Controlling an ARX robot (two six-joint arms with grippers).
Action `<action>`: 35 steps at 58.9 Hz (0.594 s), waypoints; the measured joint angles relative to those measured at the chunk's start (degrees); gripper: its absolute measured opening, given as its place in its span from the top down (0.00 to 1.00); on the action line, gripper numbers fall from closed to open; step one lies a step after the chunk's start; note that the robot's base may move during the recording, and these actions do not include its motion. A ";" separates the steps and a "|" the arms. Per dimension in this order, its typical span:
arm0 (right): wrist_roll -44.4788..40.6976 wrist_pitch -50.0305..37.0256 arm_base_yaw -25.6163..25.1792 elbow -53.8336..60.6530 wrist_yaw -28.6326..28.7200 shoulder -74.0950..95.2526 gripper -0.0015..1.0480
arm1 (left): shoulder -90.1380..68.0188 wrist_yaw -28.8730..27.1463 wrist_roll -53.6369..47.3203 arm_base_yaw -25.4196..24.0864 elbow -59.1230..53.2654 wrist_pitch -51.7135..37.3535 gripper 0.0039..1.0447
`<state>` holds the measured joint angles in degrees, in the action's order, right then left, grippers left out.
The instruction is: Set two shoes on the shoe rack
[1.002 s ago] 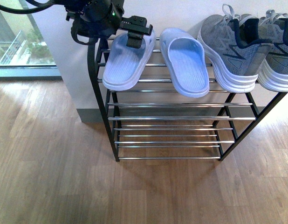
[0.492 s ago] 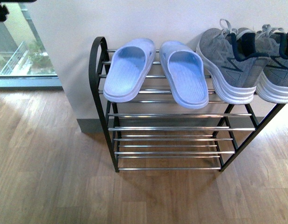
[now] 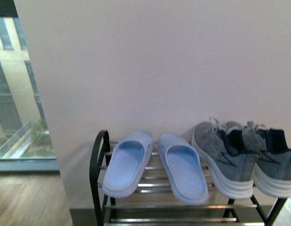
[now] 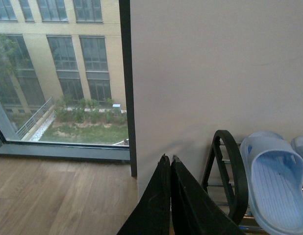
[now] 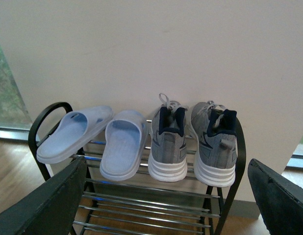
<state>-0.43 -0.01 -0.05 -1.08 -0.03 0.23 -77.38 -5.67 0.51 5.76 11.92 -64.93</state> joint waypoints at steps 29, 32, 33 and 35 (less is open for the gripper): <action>0.00 0.00 0.00 0.00 0.02 0.00 0.09 | 21.97 5.57 -0.09 -5.53 -8.76 13.53 0.99; 0.00 0.00 0.00 0.00 0.00 0.00 0.09 | 24.26 5.57 -0.09 -5.53 -9.22 15.34 0.99; 0.00 0.00 0.00 0.00 0.00 0.00 0.09 | 24.72 5.57 -0.09 -5.53 -9.31 15.72 0.99; 0.00 0.00 0.00 0.00 0.00 0.00 0.09 | 26.58 5.57 -0.09 -5.53 -9.57 17.18 0.99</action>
<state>-0.43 -0.01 -0.05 -1.08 -0.03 0.23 -50.81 -0.10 0.43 0.23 2.35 -47.75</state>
